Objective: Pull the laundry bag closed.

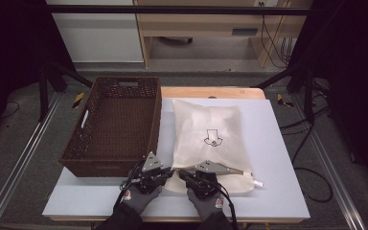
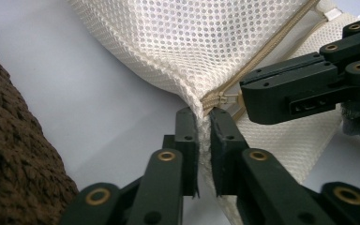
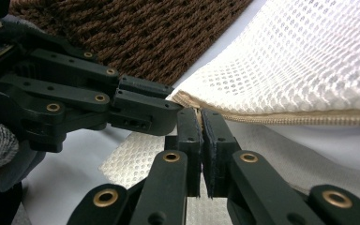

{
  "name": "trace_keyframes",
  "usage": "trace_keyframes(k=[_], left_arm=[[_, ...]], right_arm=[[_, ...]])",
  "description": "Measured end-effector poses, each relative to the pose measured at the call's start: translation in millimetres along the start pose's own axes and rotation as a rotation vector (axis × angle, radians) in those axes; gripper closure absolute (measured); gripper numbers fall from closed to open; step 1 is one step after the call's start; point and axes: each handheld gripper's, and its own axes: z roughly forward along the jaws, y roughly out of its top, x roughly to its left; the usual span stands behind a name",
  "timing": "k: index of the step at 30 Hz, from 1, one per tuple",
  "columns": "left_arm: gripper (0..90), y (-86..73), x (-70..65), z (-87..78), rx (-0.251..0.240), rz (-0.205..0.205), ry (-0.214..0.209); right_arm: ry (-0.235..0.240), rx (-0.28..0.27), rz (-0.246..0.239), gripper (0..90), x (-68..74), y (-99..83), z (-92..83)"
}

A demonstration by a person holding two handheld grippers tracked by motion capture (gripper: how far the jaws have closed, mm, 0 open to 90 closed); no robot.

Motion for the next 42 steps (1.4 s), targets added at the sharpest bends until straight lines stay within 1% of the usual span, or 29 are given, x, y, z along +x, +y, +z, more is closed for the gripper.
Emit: trace_keyframes(k=[4, 6, 8, 10, 13, 16, 19, 20, 22, 25, 27, 29, 30, 32, 35, 36, 37, 39, 41, 42], left_arm=[[84.3, -1.3, 0.7, -0.9, 0.004, -0.015, -0.011], [84.3, -1.9, 0.5, -0.8, 0.007, -0.009, -0.010], [84.3, -2.4, 1.4, -1.0, 0.004, -0.018, -0.018], [84.3, -2.4, 2.2, -0.4, 0.002, -0.024, -0.023], [82.5, -0.7, 1.6, -0.1, -0.007, -0.020, -0.013], [80.2, 0.8, 1.5, -0.1, -0.015, -0.020, -0.016], [83.2, -0.5, -1.1, -0.1, -0.018, -0.013, -0.004], [83.8, -1.4, -2.4, -0.1, -0.019, -0.013, 0.006], [84.4, -2.2, -4.1, -0.3, -0.017, -0.015, 0.020], [84.7, -2.9, -7.0, -1.4, -0.014, -0.005, 0.041], [84.9, -4.0, -7.7, -2.3, -0.016, -0.001, 0.042], [84.9, -5.2, -6.9, -3.1, -0.021, 0.000, 0.035], [84.9, -5.5, -6.3, -3.3, -0.022, -0.007, 0.027], [84.9, -5.5, -4.2, -3.9, -0.027, -0.018, 0.013], [84.8, -6.1, -2.7, -4.9, -0.034, -0.027, 0.012], [84.8, -6.2, -2.1, -4.9, -0.032, -0.027, 0.007], [84.8, -6.2, -1.4, -5.0, -0.028, -0.032, 0.005], [84.8, -6.7, -2.6, -5.5, -0.021, -0.014, 0.021], [84.7, -7.4, -2.8, -6.7, -0.023, 0.004, 0.048], [84.8, -7.5, 0.0, -8.7, -0.027, -0.007, 0.050]], right_arm=[[0.002, -0.011, -0.002, 86.3, -0.2, 0.9, 4.2], [0.008, -0.018, -0.003, 86.2, 0.0, 1.7, 6.1], [0.010, -0.022, -0.004, 86.7, -0.5, 2.3, 7.4], [0.017, -0.019, -0.002, 87.2, -1.3, 2.6, 6.8], [0.008, -0.021, 0.001, 87.3, -0.2, 2.6, 5.0], [0.004, -0.025, 0.008, 87.3, 0.8, 3.2, 2.1], [-0.003, -0.021, 0.012, 87.3, 2.0, 2.7, 1.4], [-0.007, -0.019, 0.022, 87.4, 2.5, 2.2, 1.8], [-0.013, -0.017, 0.027, 87.4, 3.2, 1.4, 2.4], [-0.026, -0.018, 0.037, 87.4, 5.1, 0.3, 2.5], [-0.029, -0.020, 0.039, 87.4, 6.0, -0.1, 1.9], [-0.036, -0.017, 0.038, 87.4, 6.2, -0.2, 1.4], [-0.033, -0.017, 0.050, 87.4, 5.7, -0.2, 0.9], [-0.032, -0.016, 0.053, 87.4, 5.1, 0.0, 0.5], [-0.044, -0.012, 0.055, 87.4, 2.8, -0.7, 0.0], [-0.043, -0.008, 0.066, 87.4, 1.1, -1.2, -0.1], [-0.050, -0.008, 0.062, 87.4, -0.3, -1.8, -0.8], [-0.061, -0.003, 0.045, 87.4, -1.7, -4.0, -2.3], [-0.080, 0.004, 0.046, 87.4, -6.6, -5.7, -5.1], [-0.093, 0.002, 0.055, 87.4, -11.0, -6.7, -8.3]])
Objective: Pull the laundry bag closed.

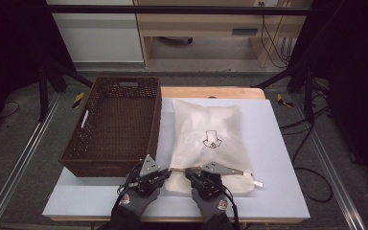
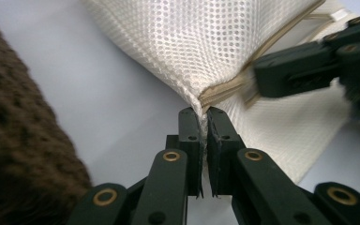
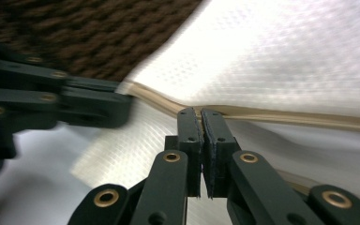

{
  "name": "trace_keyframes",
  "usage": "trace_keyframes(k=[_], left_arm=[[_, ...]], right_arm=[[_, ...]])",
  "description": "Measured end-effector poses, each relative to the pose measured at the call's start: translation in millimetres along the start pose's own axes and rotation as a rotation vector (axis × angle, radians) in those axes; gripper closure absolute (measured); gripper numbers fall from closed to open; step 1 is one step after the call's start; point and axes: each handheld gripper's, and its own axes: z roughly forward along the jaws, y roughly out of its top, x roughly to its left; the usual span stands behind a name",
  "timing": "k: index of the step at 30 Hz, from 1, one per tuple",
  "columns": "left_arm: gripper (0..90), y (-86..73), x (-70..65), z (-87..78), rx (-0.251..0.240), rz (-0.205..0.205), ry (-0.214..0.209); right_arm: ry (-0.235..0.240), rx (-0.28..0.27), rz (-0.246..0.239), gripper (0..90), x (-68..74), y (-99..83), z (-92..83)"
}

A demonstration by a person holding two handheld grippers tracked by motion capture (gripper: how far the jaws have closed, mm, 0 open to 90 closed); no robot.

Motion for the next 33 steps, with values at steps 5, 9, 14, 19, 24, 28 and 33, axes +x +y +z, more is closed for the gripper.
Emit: trace_keyframes(k=[5, 9, 14, 19, 24, 28, 33], left_arm=[[84.6, -1.1, 1.9, 0.7, 0.003, 0.001, -0.020], [84.3, -1.7, -0.4, 1.2, 0.008, 0.006, -0.014], [83.9, -3.5, -2.7, 2.7, 0.018, 0.008, -0.022], [83.8, -4.5, -4.7, 4.5, 0.020, 0.010, -0.025], [83.8, -5.1, -4.8, 5.1, 0.021, 0.006, -0.030], [83.7, -5.5, -5.2, 5.0, 0.021, -0.003, -0.039], [83.7, -5.8, -5.4, 5.0, 0.018, -0.002, -0.036]], right_arm=[[0.037, -0.016, 0.030, 87.3, -21.2, 0.6, -15.8], [0.041, 0.001, 0.007, 87.2, -22.8, 2.4, -17.1], [0.062, 0.010, -0.019, 87.1, -24.2, 4.1, -23.2], [0.052, 0.013, -0.029, 87.1, -31.3, 3.5, -29.1], [0.047, 0.029, -0.026, 87.0, -34.9, 3.3, -30.5], [0.053, 0.038, -0.031, 86.9, -37.4, 5.3, -33.3], [0.052, 0.046, -0.008, 86.9, -46.3, 6.2, -38.2]])
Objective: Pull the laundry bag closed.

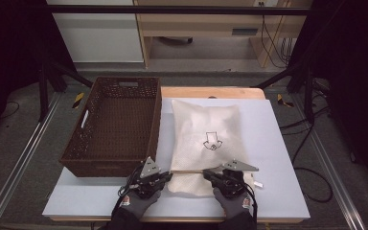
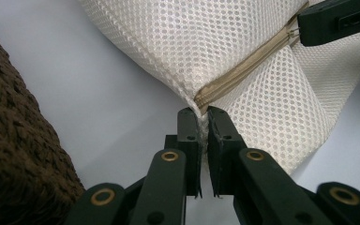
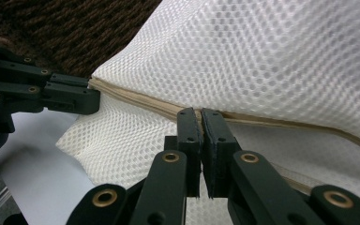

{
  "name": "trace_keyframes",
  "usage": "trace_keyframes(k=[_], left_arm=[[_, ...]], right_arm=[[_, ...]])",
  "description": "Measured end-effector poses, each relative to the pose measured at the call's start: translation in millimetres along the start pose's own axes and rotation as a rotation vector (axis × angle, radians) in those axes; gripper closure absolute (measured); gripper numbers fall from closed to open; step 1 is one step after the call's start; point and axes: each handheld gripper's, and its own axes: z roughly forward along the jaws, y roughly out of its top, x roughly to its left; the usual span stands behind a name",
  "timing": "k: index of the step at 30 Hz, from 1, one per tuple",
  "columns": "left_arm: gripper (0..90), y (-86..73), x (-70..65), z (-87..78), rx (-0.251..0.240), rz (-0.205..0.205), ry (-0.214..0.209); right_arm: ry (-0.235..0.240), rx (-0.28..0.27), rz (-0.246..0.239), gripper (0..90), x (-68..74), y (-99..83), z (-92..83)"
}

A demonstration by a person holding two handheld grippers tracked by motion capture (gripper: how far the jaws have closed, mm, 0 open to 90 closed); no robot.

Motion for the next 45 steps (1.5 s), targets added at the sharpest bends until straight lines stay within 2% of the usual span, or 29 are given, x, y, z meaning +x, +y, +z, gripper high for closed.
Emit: trace_keyframes(k=[4, 14, 16, 21, 23, 25, 35, 45], left_arm=[[83.7, 0.1, -0.5, -0.4, -0.002, 0.000, -0.001], [83.7, -0.2, 1.8, -1.6, -0.003, -0.008, 0.000], [83.6, -0.2, 1.5, -1.4, -0.004, -0.009, -0.003], [83.6, -0.3, 1.3, -1.4, -0.003, -0.007, -0.003], [83.6, -0.4, 1.8, -1.5, -0.004, -0.010, -0.006], [83.6, -0.4, 1.6, -1.4, -0.004, -0.010, -0.004], [83.6, -0.7, 2.8, -1.2, -0.002, -0.013, -0.006], [83.6, -1.4, 3.2, -0.3, 0.003, -0.014, -0.001]], right_arm=[[-0.009, 0.005, -0.003, 86.9, -3.8, 1.1, -4.1], [-0.037, -0.012, 0.031, 86.9, -19.1, 2.5, -21.1], [-0.030, -0.017, 0.042, 86.9, -22.5, 2.9, -24.9], [-0.020, -0.008, 0.030, 86.9, -23.8, 4.1, -27.5], [-0.046, -0.001, 0.027, 86.9, -25.2, 4.6, -29.2], [-0.039, -0.007, 0.047, 86.9, -28.7, 4.4, -31.9], [-0.046, -0.010, 0.070, 86.9, -39.8, 6.5, -43.8], [-0.084, -0.016, 0.091, 86.9, -51.4, 6.4, -54.6]])
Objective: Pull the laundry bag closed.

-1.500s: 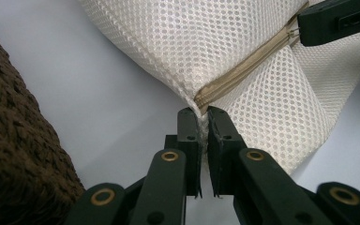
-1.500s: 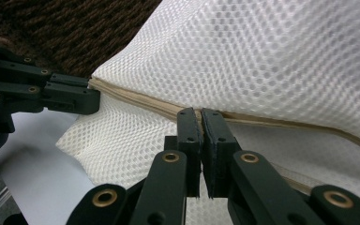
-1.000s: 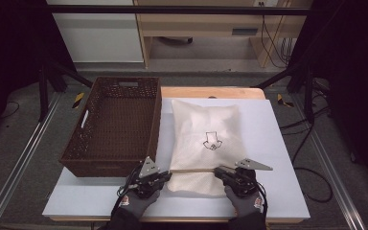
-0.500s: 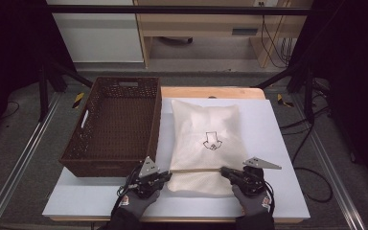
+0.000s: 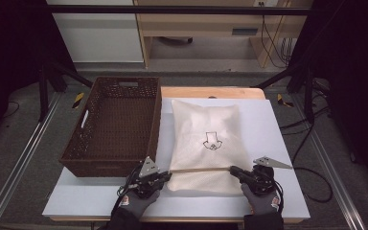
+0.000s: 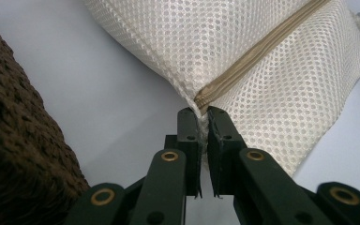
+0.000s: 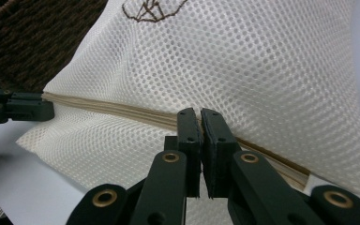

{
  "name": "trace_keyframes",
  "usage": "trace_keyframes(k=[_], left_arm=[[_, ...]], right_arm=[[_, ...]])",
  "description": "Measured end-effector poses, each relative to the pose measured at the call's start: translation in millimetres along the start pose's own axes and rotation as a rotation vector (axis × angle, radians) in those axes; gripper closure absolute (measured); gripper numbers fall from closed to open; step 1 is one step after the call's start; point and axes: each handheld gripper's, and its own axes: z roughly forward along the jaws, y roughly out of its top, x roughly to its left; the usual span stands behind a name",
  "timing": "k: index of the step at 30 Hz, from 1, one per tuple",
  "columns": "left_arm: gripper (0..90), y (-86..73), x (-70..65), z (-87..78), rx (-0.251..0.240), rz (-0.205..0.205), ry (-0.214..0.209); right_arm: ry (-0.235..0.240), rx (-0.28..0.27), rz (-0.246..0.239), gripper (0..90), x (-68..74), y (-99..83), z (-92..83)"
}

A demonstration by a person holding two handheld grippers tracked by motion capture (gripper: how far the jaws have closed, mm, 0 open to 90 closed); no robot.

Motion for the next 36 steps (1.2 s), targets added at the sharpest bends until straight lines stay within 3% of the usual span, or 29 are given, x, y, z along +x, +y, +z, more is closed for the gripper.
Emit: trace_keyframes(k=[15, 17, 20, 25, 28, 35, 36], left_arm=[[83.6, -1.0, 1.1, 1.0, 0.010, -0.002, 0.004], [83.6, -1.0, 2.1, 1.0, 0.012, -0.004, 0.000], [83.6, -1.4, 1.6, 1.3, 0.015, -0.003, 0.005], [83.6, -1.9, 2.4, 1.4, 0.016, -0.007, 0.005], [83.6, -2.2, 2.5, 1.7, 0.017, -0.008, 0.004], [83.6, -2.8, 2.3, 2.3, 0.019, -0.007, 0.003], [83.6, -2.8, 2.1, 2.5, 0.021, -0.005, 0.005]], right_arm=[[-0.057, 0.030, 0.033, 86.8, -18.5, -1.9, -5.8], [-0.094, 0.043, 0.030, 86.8, -19.3, -1.7, -7.0], [-0.092, 0.047, 0.046, 86.9, -23.4, -2.3, -8.6], [-0.125, 0.058, 0.049, 86.8, -30.4, -3.8, -9.8], [-0.138, 0.056, 0.075, 86.8, -34.5, -4.5, -12.7], [-0.190, 0.052, 0.063, 86.2, -41.6, -5.7, -16.5], [-0.187, 0.054, 0.080, 85.9, -42.1, -6.1, -16.9]])
